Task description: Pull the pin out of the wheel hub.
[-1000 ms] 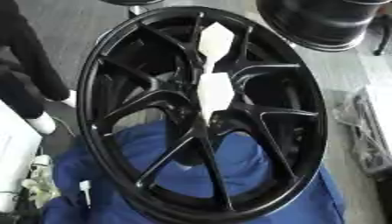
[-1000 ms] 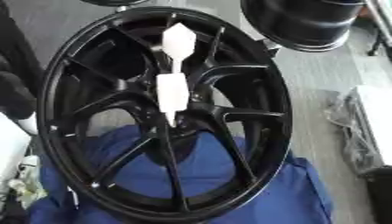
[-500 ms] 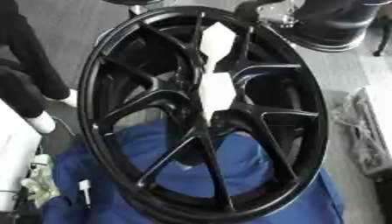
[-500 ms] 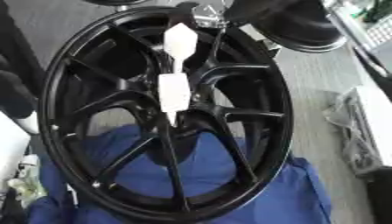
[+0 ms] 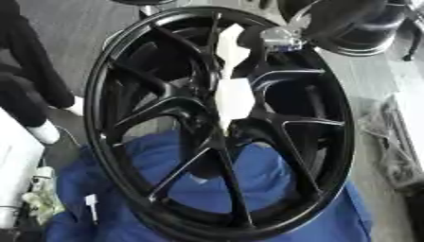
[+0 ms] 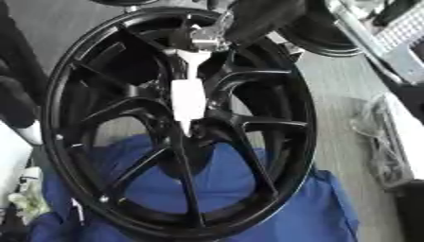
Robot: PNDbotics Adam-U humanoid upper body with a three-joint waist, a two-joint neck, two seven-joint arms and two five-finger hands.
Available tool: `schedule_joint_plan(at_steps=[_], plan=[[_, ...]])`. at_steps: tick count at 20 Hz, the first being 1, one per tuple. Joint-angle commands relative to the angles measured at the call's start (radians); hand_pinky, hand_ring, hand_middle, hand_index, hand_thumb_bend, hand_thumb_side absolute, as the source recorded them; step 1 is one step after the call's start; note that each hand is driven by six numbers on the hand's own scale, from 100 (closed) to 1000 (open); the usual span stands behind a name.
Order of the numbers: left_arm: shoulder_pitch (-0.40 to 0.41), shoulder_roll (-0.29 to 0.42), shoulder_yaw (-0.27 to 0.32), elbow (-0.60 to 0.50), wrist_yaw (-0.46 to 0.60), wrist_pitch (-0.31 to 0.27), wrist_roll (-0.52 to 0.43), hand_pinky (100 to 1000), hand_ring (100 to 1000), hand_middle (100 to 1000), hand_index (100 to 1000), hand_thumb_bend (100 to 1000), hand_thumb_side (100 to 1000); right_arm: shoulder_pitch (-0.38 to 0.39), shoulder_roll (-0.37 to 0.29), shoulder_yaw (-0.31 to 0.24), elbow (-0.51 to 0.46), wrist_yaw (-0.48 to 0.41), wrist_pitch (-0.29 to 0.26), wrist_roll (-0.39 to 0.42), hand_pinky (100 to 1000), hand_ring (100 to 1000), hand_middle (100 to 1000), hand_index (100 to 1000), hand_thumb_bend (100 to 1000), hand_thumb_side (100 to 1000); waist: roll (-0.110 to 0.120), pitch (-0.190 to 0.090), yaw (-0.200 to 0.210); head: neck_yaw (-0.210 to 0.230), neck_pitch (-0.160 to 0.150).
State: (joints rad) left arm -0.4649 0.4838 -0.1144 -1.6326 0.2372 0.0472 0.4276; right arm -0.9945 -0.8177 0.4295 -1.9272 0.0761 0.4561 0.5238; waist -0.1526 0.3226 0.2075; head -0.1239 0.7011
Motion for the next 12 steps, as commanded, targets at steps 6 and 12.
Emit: schedule_joint_plan(at_steps=[6,12], plan=[[-0.006,0.025,0.001,-0.009,-0.008,-0.001,-0.004,623,770,615,647,100,828,-0.011,-0.012,0.022,-0.010,0.003,0.014,0.047,735,610,606,790,496,428,0.007,-0.032,-0.003,0.006,0.003],[-0.005,0.026,0.001,-0.008,-0.009,0.000,-0.006,623,770,616,647,100,828,-0.008,-0.016,0.029,-0.027,-0.003,0.014,0.073,718,579,582,777,505,430,0.006,-0.033,-0.003,0.007,0.004]])
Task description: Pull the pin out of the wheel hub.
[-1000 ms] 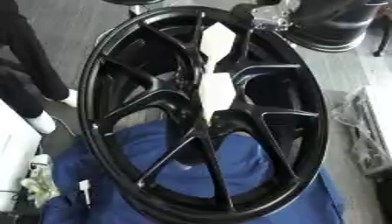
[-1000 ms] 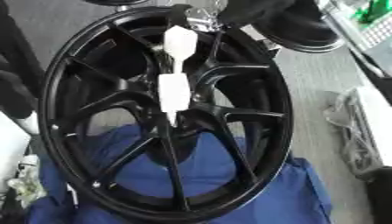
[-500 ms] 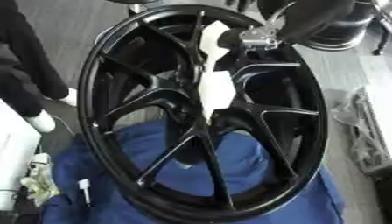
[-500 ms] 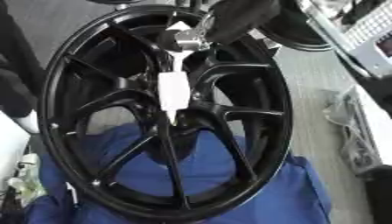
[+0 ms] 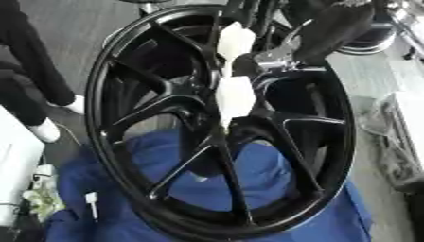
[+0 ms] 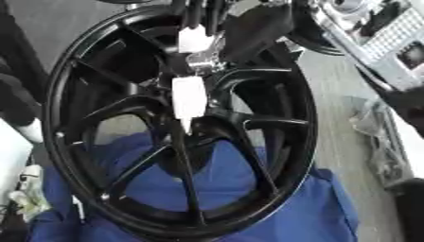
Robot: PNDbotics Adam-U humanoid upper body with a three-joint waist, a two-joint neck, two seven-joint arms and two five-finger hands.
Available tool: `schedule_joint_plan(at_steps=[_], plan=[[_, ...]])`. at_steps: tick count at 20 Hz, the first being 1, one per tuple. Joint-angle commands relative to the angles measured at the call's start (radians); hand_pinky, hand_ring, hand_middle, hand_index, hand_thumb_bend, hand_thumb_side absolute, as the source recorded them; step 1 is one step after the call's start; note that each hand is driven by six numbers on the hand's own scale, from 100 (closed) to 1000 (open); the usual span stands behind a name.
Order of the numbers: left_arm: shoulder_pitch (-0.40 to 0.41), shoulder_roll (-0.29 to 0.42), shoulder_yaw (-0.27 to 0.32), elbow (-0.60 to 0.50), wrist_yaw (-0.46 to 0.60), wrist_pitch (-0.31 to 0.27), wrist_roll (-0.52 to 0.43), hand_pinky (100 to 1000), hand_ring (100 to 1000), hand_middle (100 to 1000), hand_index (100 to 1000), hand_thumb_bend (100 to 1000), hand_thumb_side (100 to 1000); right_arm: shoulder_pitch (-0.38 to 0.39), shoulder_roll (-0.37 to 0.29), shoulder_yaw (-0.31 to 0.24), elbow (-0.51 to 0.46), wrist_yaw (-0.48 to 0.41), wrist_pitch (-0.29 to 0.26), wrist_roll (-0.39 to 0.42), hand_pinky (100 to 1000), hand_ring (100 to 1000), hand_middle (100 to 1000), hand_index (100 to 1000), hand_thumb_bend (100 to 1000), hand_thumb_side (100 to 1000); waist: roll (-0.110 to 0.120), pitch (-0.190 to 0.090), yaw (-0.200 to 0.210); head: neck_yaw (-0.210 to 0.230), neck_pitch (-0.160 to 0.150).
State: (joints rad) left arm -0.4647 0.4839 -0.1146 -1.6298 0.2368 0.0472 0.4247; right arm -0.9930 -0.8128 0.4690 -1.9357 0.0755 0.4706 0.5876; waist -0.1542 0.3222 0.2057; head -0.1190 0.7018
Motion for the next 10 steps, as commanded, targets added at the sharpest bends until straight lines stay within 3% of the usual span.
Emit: schedule_joint_plan(at_steps=[1,10], plan=[[-0.006,0.026,0.001,-0.011,-0.008,0.000,-0.004,623,771,616,647,100,828,-0.008,-0.021,-0.010,-0.021,-0.003,0.000,0.012,714,573,577,773,505,430,0.007,-0.033,-0.002,0.003,0.003],[-0.005,0.027,-0.003,-0.009,-0.009,0.003,-0.008,623,772,616,644,100,829,-0.001,-0.022,0.014,-0.031,-0.016,0.003,0.056,707,568,571,738,496,428,0.007,-0.034,-0.003,0.007,0.007]])
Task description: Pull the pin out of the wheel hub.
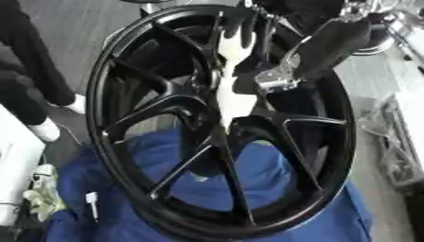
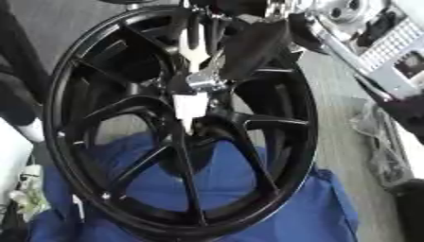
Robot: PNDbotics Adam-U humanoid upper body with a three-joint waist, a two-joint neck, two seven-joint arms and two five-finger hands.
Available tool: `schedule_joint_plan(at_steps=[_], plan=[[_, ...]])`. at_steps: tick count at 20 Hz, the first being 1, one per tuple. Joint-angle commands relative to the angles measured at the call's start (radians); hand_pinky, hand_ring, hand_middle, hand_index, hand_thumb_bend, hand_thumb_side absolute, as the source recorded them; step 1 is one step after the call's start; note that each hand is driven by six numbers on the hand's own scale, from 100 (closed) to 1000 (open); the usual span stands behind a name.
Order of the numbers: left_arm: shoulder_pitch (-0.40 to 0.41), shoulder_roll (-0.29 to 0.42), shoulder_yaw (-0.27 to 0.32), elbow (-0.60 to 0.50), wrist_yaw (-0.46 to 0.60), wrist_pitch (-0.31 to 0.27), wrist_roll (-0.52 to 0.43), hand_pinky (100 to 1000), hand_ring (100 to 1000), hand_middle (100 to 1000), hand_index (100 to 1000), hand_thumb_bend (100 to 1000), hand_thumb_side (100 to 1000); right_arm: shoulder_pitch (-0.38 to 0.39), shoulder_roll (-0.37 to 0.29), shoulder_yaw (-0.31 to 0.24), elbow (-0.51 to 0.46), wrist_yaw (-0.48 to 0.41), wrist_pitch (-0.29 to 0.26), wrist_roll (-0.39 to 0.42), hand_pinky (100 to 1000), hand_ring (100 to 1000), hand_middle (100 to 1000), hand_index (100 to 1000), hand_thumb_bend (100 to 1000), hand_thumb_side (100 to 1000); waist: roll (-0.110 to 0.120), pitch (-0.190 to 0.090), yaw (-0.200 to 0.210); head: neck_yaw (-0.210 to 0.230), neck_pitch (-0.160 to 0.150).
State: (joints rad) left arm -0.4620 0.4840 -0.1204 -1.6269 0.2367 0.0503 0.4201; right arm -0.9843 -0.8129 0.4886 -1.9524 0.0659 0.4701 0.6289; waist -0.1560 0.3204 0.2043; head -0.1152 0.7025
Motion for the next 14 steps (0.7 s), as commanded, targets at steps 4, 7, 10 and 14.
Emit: schedule_joint_plan(at_steps=[4,7,10,14], plan=[[-0.008,0.026,0.002,-0.012,-0.009,0.000,-0.005,623,772,617,644,100,829,-0.008,-0.019,0.001,-0.011,-0.003,0.005,0.024,711,577,582,738,497,422,0.008,-0.032,-0.002,0.003,0.007],[-0.008,0.025,0.001,-0.012,-0.009,0.000,-0.006,623,773,617,644,100,829,-0.008,-0.013,0.012,-0.004,0.003,0.003,0.034,712,585,603,741,494,424,0.008,-0.032,0.000,0.003,0.008],[-0.010,0.024,-0.001,-0.012,-0.008,0.000,-0.007,623,773,617,644,100,829,-0.007,-0.006,0.019,0.006,0.014,0.002,0.039,715,600,624,756,492,423,0.008,-0.031,0.002,0.004,0.008],[-0.011,0.023,-0.002,-0.012,-0.008,0.001,-0.008,623,773,618,644,100,830,-0.006,0.003,0.025,0.021,0.022,0.002,0.040,715,607,631,759,493,423,0.009,-0.029,0.004,0.004,0.007]])
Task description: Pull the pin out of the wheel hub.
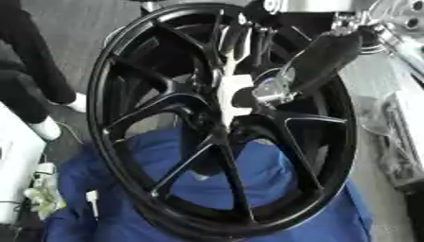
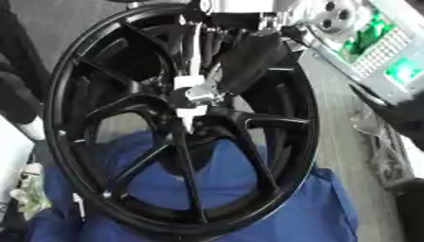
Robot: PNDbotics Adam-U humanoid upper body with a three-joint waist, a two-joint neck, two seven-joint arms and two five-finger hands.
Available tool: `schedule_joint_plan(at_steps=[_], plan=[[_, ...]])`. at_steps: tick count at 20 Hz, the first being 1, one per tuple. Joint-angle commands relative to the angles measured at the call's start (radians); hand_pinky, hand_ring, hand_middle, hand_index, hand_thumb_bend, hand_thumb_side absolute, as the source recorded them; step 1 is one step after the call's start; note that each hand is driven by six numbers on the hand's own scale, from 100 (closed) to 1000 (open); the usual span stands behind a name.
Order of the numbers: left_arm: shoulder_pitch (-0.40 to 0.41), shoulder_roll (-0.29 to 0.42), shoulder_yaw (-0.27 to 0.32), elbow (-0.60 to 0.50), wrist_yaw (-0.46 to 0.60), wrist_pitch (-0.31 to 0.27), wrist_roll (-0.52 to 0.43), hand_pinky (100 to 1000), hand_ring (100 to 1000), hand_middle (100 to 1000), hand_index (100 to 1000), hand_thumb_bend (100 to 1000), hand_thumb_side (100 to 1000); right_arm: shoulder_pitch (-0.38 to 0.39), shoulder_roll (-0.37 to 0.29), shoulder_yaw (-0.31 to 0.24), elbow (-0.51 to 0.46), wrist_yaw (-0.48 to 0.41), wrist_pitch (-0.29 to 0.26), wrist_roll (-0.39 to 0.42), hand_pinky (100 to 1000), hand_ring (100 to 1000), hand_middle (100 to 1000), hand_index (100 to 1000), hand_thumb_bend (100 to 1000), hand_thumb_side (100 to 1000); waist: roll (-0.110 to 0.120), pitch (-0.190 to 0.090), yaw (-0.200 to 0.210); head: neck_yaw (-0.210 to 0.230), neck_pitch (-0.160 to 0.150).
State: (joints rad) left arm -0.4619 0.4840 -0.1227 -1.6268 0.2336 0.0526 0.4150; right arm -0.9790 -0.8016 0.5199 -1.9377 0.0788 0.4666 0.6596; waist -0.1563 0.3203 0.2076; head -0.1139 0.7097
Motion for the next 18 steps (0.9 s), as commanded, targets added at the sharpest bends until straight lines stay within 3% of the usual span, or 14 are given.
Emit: schedule_joint_plan(at_steps=[1,18], plan=[[-0.011,0.023,0.000,-0.013,-0.005,-0.002,-0.004,623,773,618,644,100,830,-0.011,-0.007,-0.005,0.009,0.011,0.006,0.009,715,608,633,759,493,423,0.009,-0.028,0.002,0.002,0.000],[-0.013,0.024,-0.002,-0.013,-0.002,-0.001,-0.007,622,775,618,643,100,831,-0.006,0.003,0.012,0.041,0.031,-0.002,0.014,717,617,638,756,501,406,0.008,-0.024,0.003,0.005,-0.004]])
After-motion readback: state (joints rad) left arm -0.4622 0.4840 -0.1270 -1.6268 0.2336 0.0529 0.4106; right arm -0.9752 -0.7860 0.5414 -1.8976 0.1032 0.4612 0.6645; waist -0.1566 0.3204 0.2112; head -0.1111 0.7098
